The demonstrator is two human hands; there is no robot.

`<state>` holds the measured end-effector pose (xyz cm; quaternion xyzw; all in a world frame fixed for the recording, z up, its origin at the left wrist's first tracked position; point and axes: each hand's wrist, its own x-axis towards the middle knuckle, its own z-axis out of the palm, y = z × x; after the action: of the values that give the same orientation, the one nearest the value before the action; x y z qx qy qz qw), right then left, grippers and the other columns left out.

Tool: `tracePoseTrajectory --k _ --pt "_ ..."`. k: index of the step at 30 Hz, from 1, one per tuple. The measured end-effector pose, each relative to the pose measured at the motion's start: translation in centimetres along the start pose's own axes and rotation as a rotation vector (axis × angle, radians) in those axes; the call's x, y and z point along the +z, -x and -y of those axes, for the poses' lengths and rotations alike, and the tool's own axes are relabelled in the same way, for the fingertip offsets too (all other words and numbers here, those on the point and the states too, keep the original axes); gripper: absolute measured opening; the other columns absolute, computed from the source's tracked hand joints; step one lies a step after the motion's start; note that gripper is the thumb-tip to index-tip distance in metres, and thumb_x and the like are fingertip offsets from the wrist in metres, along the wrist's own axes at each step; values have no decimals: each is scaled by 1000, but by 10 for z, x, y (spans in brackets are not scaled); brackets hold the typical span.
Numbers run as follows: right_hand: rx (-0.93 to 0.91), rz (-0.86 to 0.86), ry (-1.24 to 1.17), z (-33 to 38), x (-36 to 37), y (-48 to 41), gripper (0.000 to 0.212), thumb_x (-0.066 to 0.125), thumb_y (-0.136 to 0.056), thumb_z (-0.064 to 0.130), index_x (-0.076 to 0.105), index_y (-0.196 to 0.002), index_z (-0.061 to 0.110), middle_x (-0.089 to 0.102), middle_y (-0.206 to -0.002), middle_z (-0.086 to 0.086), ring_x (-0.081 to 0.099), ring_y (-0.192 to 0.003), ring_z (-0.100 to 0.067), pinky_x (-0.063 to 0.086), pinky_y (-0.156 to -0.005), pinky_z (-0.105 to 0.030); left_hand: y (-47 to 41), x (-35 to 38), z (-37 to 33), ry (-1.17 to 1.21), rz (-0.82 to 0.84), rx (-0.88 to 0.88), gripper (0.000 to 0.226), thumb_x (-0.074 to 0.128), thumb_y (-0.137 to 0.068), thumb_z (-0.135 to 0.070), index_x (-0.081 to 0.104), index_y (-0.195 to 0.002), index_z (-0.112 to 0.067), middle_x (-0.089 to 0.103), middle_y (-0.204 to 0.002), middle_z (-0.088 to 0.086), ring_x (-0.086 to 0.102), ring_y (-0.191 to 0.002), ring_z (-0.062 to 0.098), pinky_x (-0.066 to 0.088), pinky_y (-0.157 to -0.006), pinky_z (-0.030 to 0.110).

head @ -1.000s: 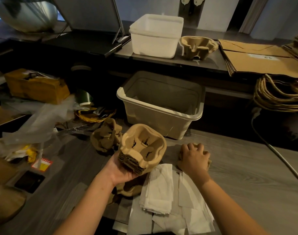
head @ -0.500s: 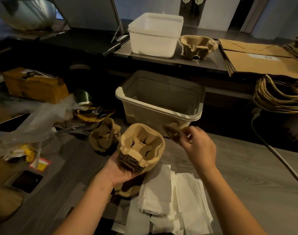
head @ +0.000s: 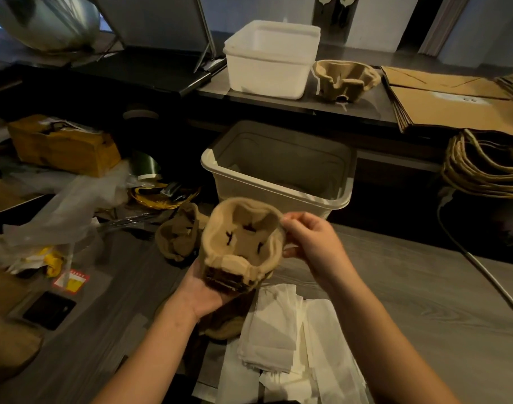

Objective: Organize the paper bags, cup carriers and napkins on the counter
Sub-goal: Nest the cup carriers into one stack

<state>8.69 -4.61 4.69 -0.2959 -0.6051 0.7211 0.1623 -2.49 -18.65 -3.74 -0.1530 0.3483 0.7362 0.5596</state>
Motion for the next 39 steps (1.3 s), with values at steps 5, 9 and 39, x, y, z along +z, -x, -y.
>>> tracePoseTrajectory --k 5,9,39 --pt "-221 -144 688 -12 5 -9 6 61 -89 27 59 -92 22 60 -72 5 57 -64 -7 49 -56 -26 -2 -7 -1 -25 -19 18 54 37 -91 -54 63 -103 -8 70 -92 21 65 -83 36 56 -61 45" --pt "-333 -154 877 -17 12 -13 19 58 -91 35 61 -104 21 50 -63 10 48 -60 -4 38 -55 -23 -3 -10 -3 5 -5 42 53 39 -89 -52 67 -99 -8 70 -94 19 64 -86 35 57 -62 43" --pt "-376 -236 1122 -36 -21 -28 23 52 -94 25 64 -112 34 61 -73 12 56 -67 -11 37 -54 -26 3 -32 -20 73 -3 51 49 39 -91 -50 59 -116 -13 62 -114 19 57 -100 35 58 -59 42"
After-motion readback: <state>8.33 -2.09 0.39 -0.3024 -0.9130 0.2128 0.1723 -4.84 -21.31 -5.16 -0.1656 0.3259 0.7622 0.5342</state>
